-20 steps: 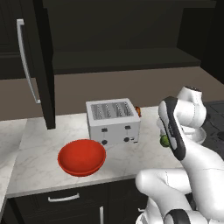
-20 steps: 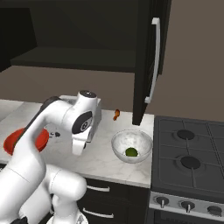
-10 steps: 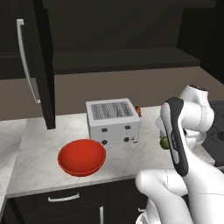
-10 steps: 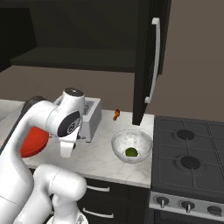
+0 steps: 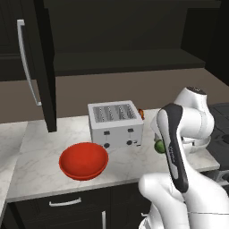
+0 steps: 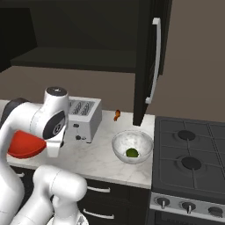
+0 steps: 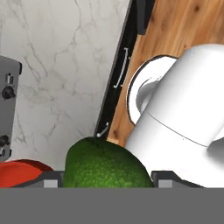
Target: Pick both bowls and place them on the counter. Then place the lime in one bowl and place the avocado in the other bowl.
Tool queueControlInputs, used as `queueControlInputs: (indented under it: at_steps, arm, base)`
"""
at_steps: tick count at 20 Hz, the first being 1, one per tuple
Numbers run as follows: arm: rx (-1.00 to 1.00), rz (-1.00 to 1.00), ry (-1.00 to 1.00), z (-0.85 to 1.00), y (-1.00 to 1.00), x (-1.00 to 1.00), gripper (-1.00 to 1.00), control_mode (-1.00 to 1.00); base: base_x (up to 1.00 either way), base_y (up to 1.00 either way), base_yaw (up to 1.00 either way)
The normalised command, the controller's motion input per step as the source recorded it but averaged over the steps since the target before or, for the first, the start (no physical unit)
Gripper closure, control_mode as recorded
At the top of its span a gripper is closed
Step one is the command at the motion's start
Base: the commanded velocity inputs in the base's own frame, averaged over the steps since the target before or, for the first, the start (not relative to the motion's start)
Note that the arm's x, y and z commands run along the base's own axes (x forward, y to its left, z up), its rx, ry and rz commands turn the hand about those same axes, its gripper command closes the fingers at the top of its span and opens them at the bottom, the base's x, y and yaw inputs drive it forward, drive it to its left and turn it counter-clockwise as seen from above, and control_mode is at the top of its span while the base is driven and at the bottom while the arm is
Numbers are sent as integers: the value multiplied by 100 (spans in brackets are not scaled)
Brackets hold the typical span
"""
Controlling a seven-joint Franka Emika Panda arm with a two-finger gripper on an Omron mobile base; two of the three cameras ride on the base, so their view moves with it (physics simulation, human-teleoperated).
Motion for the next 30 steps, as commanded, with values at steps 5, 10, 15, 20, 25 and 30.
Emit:
queueControlInputs:
  at_steps: [5, 10, 15, 20, 25, 30]
  arm:
    - [0, 4, -5, 4, 36, 0, 100, -100]
    - [-2, 3, -4, 2, 43, 0, 100, -100]
    - [-3, 2, -2, 2, 42, 0, 100, -100]
    - [-3, 1, 0, 0, 42, 0, 100, -100]
    - [-2, 0, 0, 0, 38, 3, 100, -100]
    - [-1, 0, 0, 0, 35, 5, 100, -100]
  base:
    - [0, 0, 0]
    - [0, 0, 0]
    - [0, 0, 0]
    - [0, 0, 0]
    - [0, 0, 0]
    - [0, 0, 0]
